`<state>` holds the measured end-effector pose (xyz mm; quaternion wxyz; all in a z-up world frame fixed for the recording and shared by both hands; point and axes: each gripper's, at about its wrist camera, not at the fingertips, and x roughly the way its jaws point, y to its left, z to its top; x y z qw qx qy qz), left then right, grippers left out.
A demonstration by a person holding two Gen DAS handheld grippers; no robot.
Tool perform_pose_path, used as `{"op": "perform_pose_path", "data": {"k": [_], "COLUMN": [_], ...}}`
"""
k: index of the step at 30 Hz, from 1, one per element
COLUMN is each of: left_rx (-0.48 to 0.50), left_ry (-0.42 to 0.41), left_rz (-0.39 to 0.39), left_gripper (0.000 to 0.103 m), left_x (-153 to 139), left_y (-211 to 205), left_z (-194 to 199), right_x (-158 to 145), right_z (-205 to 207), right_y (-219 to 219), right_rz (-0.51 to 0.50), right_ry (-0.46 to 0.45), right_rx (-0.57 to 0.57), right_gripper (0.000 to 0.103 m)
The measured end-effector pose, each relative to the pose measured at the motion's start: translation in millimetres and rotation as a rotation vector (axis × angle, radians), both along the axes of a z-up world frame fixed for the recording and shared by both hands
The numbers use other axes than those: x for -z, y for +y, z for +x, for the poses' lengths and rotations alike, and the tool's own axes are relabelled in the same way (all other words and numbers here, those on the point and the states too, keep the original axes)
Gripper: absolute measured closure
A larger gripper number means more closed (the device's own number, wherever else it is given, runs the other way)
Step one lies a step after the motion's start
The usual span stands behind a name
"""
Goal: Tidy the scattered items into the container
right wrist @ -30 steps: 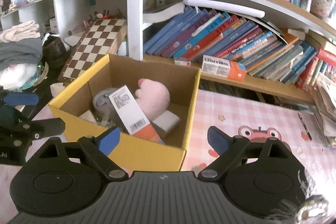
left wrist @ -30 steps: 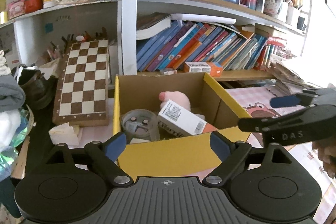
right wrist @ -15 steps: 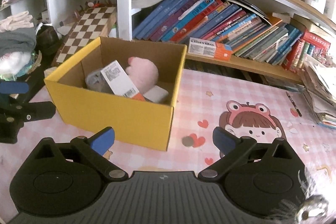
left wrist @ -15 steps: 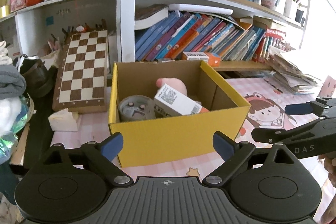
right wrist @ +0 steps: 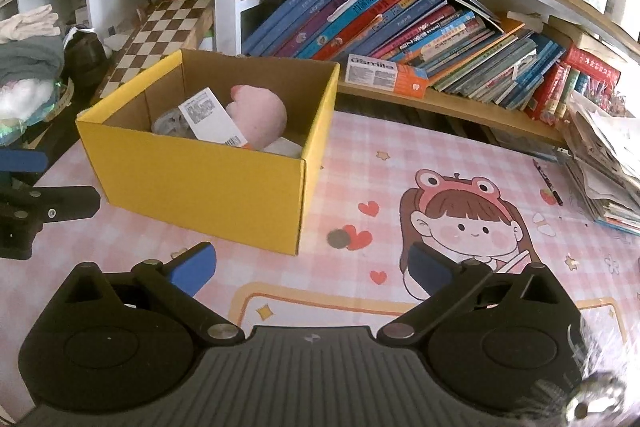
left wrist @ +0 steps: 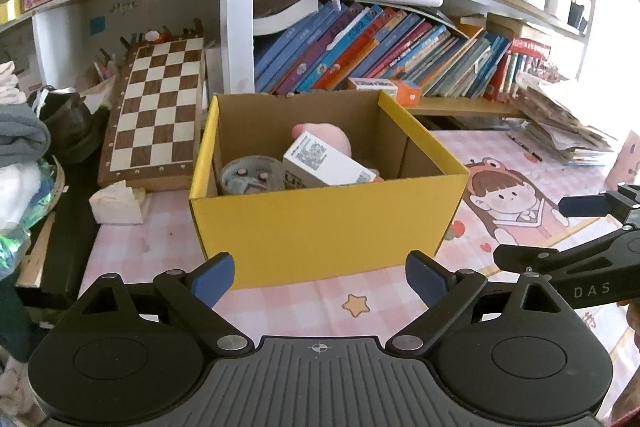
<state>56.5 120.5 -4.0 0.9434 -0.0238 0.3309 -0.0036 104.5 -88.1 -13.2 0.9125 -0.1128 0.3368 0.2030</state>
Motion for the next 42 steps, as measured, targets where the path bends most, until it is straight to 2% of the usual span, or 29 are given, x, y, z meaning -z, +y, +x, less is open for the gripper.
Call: {"op": "perform_pose_path", "data": {"k": [6,15,32,42], "left_rx": [-0.010,-0.040,-0.033,-0.024], "left_ry": [0.017,0.020,0.042,0.062], "left_rz": [0.035,0.032,0.039,0.047], "left_gripper": [0.008,0.008,0.008,0.008], "left_x": [2,5,11,14], "left_y": [-19,-46,-91,-104], "left_z": [-4,-6,6,11], "right_x": [3,10,12,15], "right_z": [0,-1,8,13], "right_y": [-15,-36,-84,-99], "right_rz": [-0.004,-0.006,0.000,0.007], "right_ry": [-0.001,0.013,0.018,0.029], "right_rx": [0.005,0.013,0.065,0.085], "right_gripper": [0.000,0.000,0.000,0.000]}}
